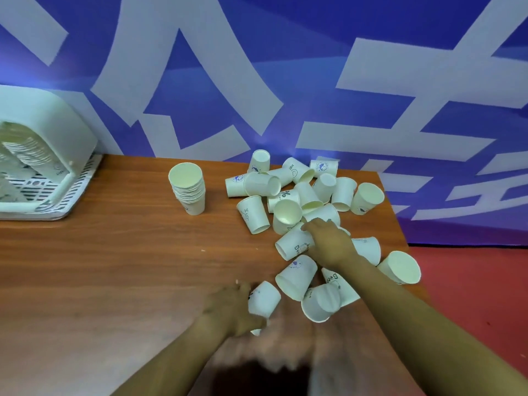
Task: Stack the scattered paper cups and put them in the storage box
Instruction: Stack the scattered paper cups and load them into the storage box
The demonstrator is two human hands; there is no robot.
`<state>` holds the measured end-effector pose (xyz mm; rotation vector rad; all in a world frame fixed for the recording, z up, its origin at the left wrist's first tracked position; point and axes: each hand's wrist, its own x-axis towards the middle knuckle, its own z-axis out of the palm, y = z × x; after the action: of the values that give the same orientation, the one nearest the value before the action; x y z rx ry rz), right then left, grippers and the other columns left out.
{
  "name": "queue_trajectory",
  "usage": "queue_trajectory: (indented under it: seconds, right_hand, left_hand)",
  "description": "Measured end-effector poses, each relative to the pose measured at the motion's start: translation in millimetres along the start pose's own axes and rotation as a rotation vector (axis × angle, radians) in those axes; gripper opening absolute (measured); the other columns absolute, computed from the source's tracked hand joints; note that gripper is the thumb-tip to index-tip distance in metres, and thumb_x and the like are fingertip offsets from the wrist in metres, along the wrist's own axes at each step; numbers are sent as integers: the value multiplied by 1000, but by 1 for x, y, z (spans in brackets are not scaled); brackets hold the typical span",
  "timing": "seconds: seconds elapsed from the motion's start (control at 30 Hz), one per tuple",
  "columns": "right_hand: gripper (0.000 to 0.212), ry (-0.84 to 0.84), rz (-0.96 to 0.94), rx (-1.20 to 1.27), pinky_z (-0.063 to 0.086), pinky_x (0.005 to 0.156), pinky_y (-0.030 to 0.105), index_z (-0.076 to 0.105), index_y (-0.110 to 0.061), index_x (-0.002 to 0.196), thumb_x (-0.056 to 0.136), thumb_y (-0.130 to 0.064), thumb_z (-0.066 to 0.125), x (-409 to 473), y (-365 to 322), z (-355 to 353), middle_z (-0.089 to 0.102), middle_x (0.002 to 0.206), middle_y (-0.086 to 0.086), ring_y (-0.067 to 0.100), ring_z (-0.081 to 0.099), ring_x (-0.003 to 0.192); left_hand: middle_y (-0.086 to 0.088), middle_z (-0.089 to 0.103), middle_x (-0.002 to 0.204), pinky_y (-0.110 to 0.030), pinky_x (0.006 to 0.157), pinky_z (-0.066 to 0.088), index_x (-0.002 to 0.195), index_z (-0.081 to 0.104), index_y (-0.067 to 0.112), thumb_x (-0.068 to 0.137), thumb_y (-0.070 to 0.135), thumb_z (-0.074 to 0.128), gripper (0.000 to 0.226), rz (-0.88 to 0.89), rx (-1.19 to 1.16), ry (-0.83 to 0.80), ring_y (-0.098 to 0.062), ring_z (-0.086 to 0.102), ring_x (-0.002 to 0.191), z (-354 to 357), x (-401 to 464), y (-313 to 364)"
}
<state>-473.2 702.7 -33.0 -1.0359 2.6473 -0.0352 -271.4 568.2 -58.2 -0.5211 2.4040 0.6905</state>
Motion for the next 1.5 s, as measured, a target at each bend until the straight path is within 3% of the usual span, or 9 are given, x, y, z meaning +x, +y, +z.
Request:
queue_trajectory:
  seconds: [0.13,0.23,0.6,0.73,0.87,1.03,1.23,1.33,1.5]
  right_hand:
    - [46,-44,-82,-174,43,90,35,47,-18,131,86,-13,53,15,4,14,46,133,3,24,45,115]
    - [55,-78,-121,-216,43,94,36,39,-18,138,85,-10,52,23,5,23,37,144,3,26,42,120]
    - [66,-67,-78,-123,40,96,35,34,-20,142,82,-2,56,39,0,35,33,147,4,27,42,116]
    - [60,-70,-77,-202,42,85,32,39,-22,135,80,-9,59,34,-10,24,42,136,2,24,42,113]
    - [65,-66,-55,-227,43,90,33,39,-25,137,77,-22,63,19,-24,-1,43,135,0,23,41,117]
    - [65,2,-7,-2,46,85,33,43,-27,135,75,-38,67,-3,-66,-31,40,131,0,20,42,117]
    - [67,158,81,203,49,79,34,41,-29,133,72,-43,66,-8,-153,-56,33,123,-4,19,53,106]
    - [62,171,94,245,43,76,31,40,-31,131,76,-43,65,-5,-196,-58,32,122,-4,19,52,107]
    - [70,167,107,306,44,96,35,35,-28,139,77,-42,64,4,-245,-52,37,130,0,22,44,122]
  left_hand:
    - [-1,44,142,-33,97,39,146,20,33,75,56,62,86,-70,52,-10,-24,45,126,12,3,8]
    - [0,49,135,-33,94,40,143,22,33,79,55,59,78,-99,22,-11,-24,49,122,17,4,7]
    - [5,52,127,-29,83,39,132,33,34,77,54,61,65,-56,-121,124,-20,53,115,-16,-3,-14]
    - [6,51,123,-29,80,39,124,38,33,75,51,65,59,-31,-197,177,-21,52,110,-40,-10,-31]
    - [1,45,117,-36,84,47,120,39,25,73,49,68,60,2,-216,264,-24,54,100,-65,-19,-56]
    - [2,28,109,-28,77,41,126,37,23,78,37,70,60,71,-315,363,-20,48,88,-105,-37,-81]
    - [1,28,116,-25,80,40,134,33,25,79,31,70,66,155,-395,446,-20,50,97,-155,-59,-135]
    - [2,33,119,-25,86,40,137,32,31,78,32,70,70,193,-409,472,-19,49,107,-174,-68,-167]
    - [3,41,132,-35,97,42,139,30,37,75,39,71,76,200,-390,517,-21,48,119,-190,-74,-218]
